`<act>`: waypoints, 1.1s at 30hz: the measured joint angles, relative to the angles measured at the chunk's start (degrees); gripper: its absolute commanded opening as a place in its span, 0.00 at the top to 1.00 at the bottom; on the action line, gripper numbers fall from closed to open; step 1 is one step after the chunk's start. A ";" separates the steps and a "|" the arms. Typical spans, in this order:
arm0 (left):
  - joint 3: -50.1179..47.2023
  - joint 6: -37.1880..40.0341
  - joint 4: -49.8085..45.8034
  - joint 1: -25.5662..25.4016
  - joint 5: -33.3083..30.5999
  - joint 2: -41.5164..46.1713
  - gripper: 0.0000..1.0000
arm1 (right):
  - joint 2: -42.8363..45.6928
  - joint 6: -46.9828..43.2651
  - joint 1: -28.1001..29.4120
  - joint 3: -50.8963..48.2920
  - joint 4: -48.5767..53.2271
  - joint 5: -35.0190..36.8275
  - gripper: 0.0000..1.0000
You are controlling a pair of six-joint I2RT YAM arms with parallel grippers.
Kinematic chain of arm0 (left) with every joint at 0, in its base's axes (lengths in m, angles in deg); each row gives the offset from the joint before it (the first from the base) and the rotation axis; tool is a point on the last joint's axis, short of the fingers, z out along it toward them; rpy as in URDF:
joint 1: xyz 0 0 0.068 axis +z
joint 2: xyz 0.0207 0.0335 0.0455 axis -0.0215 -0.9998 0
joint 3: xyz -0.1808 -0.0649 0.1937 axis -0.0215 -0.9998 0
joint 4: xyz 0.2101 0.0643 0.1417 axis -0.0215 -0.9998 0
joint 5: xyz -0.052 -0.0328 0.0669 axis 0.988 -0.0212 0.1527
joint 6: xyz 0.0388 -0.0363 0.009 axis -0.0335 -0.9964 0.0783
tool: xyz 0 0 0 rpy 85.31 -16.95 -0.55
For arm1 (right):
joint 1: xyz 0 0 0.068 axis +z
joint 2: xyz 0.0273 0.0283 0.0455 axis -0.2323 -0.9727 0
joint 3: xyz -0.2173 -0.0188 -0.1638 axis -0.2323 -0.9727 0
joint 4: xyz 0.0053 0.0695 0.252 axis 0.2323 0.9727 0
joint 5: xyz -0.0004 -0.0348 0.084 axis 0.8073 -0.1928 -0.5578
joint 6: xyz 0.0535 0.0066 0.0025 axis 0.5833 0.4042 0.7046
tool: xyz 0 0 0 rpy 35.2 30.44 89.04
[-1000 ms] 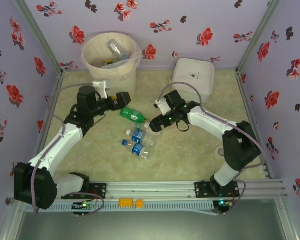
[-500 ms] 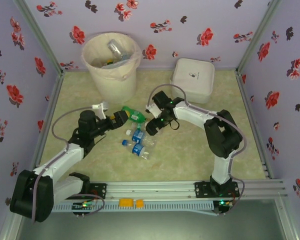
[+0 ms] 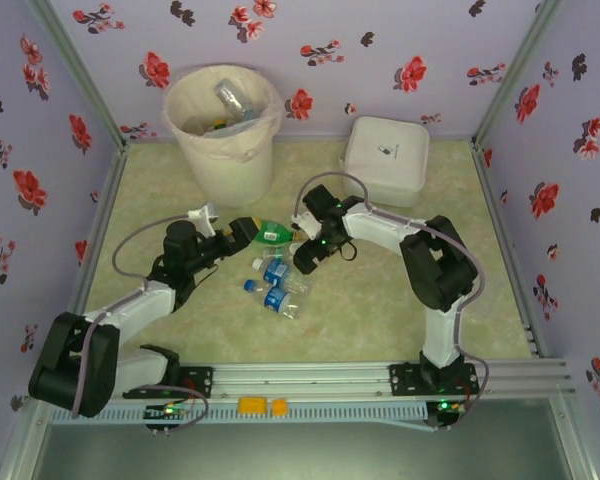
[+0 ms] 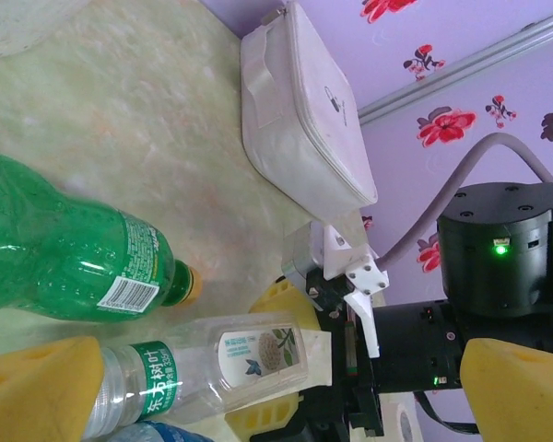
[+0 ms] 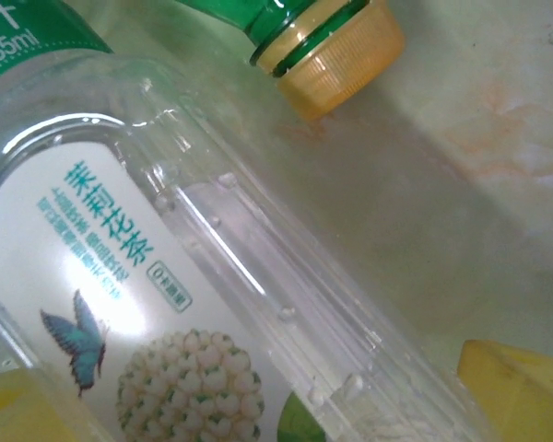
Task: Put the plastic bottles in the bin
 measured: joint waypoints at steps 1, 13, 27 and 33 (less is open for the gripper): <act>0.00 -0.37 0.52 -0.02 0.02 -0.39 0.00 | -0.46 -0.20 0.00 0.35 -0.07 0.02 0.01; 0.00 -2.80 3.80 -0.50 0.17 -2.84 0.00 | -3.50 -2.14 0.07 2.27 -1.68 0.22 0.07; -0.02 -3.91 4.87 -1.14 0.17 -5.84 0.00 | 5.11 1.16 2.91 -5.49 -5.31 0.04 0.07; -0.22 -4.35 5.68 -1.16 0.17 -6.75 0.00 | 3.65 1.01 3.34 -3.98 -5.55 0.76 0.08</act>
